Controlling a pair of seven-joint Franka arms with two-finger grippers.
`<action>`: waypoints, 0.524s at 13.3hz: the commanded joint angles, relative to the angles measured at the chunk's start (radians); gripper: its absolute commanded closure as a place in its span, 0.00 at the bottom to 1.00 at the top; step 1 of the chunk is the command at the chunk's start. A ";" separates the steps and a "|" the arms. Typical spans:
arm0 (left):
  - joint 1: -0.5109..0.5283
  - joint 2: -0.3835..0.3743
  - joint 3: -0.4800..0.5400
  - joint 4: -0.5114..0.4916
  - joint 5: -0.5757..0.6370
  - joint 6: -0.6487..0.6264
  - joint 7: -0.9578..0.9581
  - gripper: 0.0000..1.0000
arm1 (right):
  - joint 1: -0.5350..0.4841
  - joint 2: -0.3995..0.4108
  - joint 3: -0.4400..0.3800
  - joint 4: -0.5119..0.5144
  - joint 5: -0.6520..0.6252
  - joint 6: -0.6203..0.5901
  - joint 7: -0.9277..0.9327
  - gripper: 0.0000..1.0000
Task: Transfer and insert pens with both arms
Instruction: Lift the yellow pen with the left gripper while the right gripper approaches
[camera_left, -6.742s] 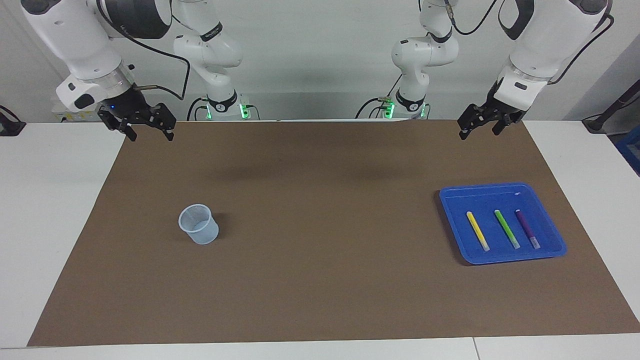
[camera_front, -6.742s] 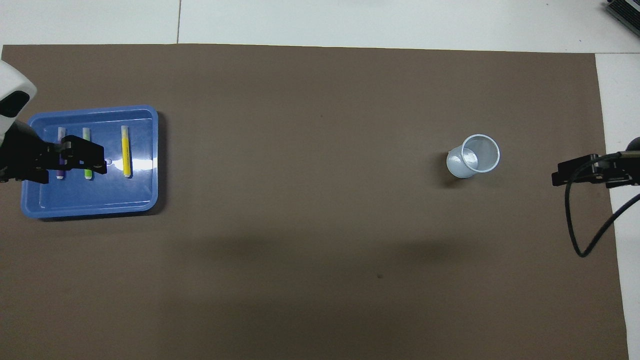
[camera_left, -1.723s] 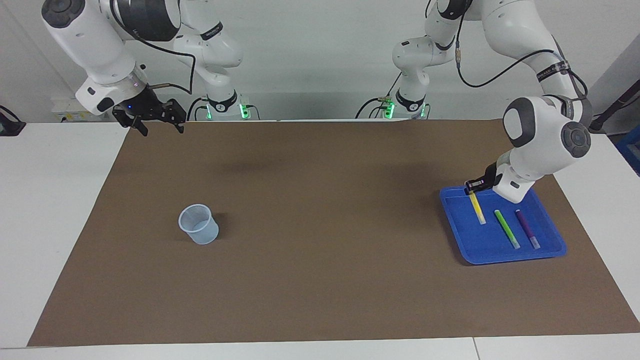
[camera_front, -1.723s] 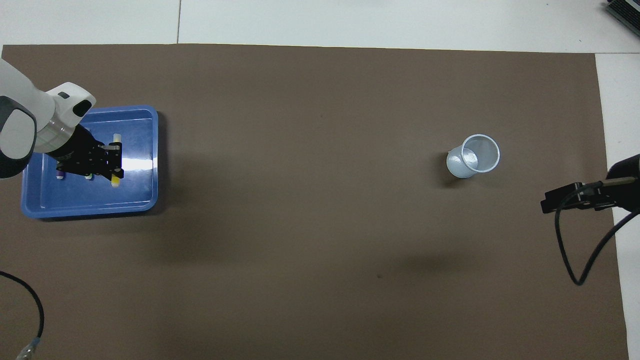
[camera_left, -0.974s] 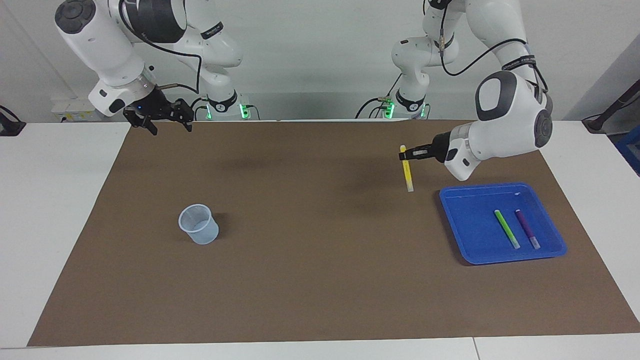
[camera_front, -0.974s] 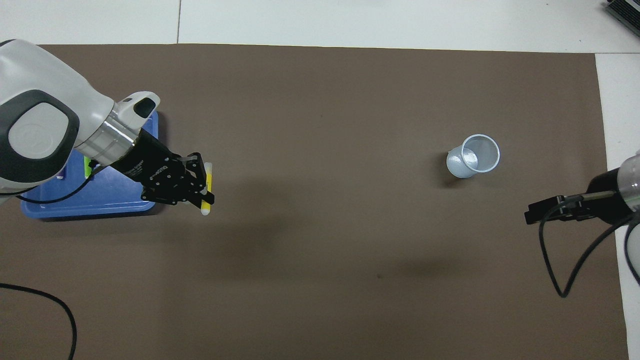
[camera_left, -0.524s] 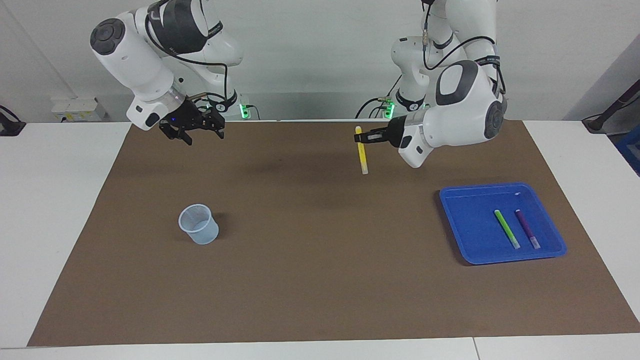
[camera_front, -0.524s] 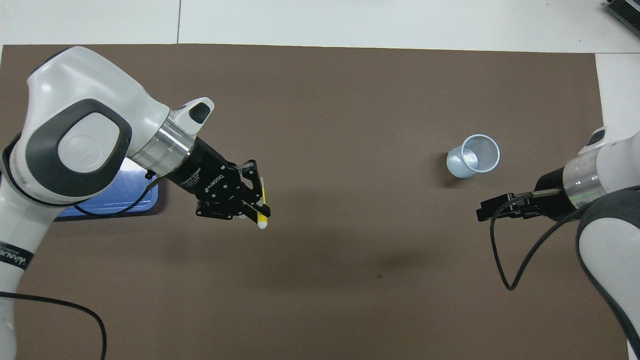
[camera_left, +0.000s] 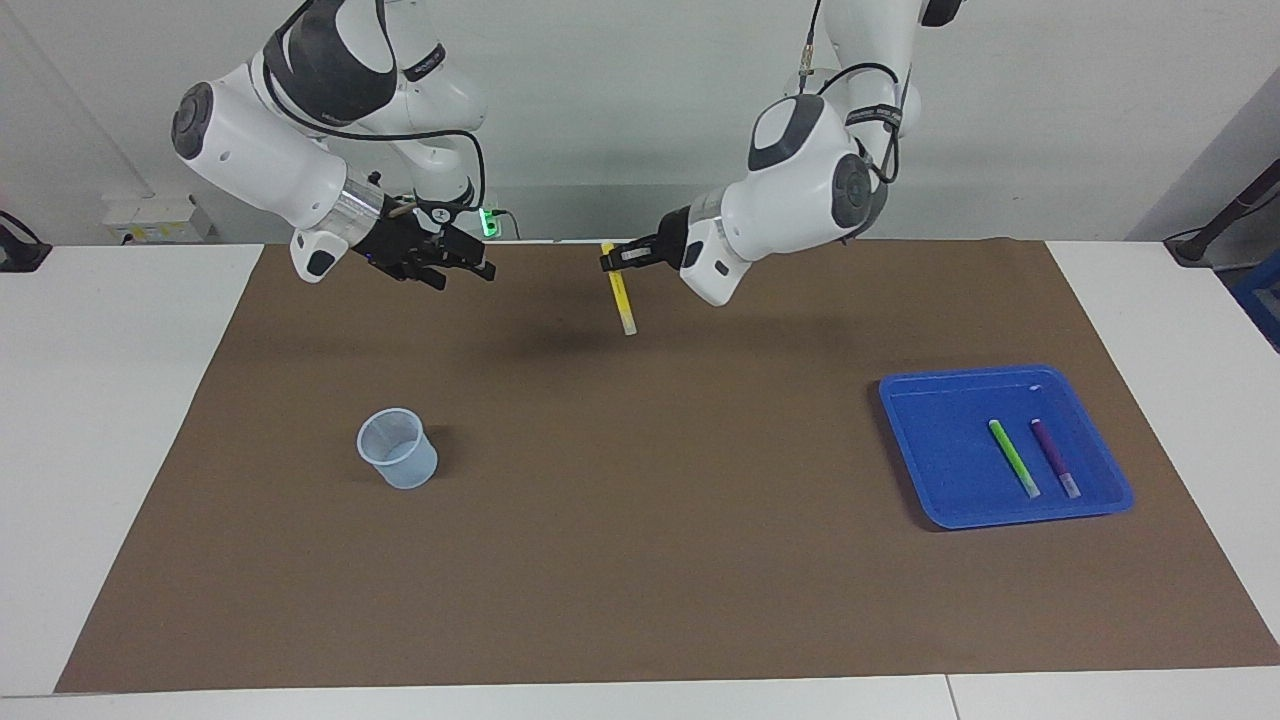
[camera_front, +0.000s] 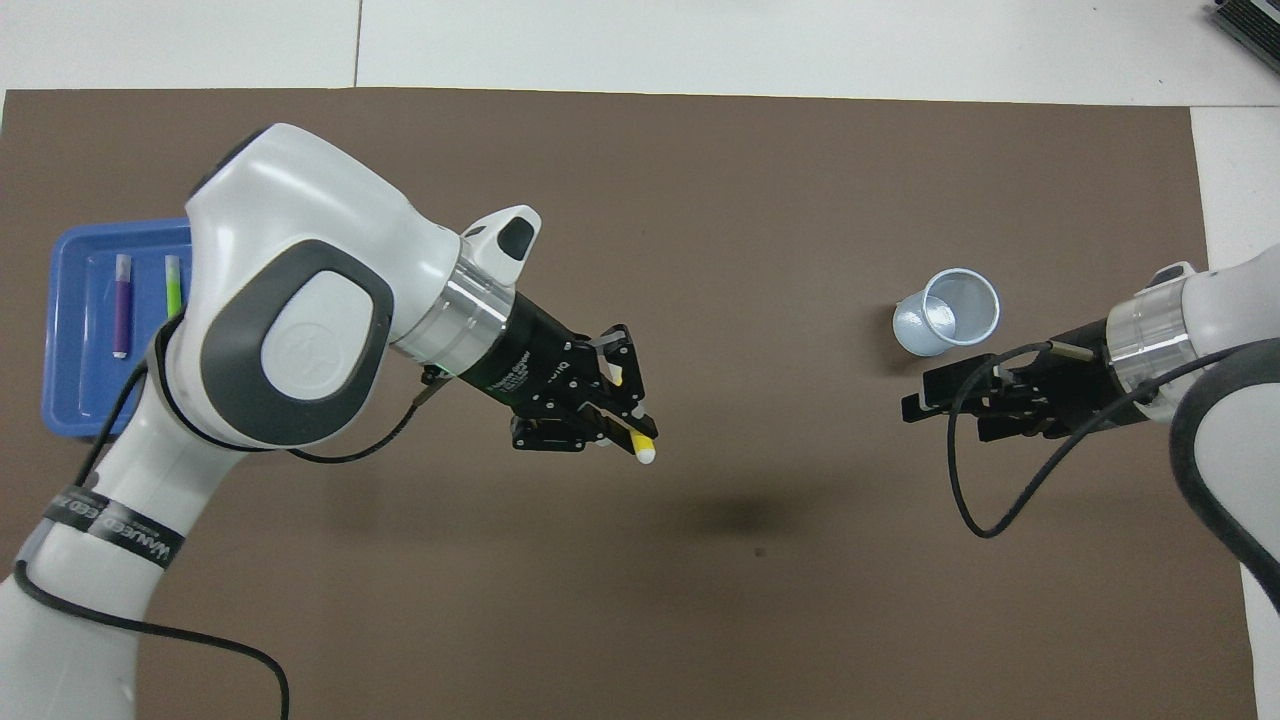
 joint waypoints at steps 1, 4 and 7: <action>-0.080 -0.027 0.015 -0.021 -0.019 0.087 -0.054 1.00 | -0.044 0.051 0.000 0.005 0.086 -0.015 0.008 0.00; -0.104 -0.028 -0.038 -0.015 -0.016 0.164 -0.090 1.00 | -0.053 0.118 0.000 0.062 0.113 -0.041 -0.031 0.00; -0.146 -0.019 -0.043 -0.032 -0.016 0.375 -0.091 1.00 | -0.030 0.120 0.000 0.064 0.113 -0.033 -0.026 0.00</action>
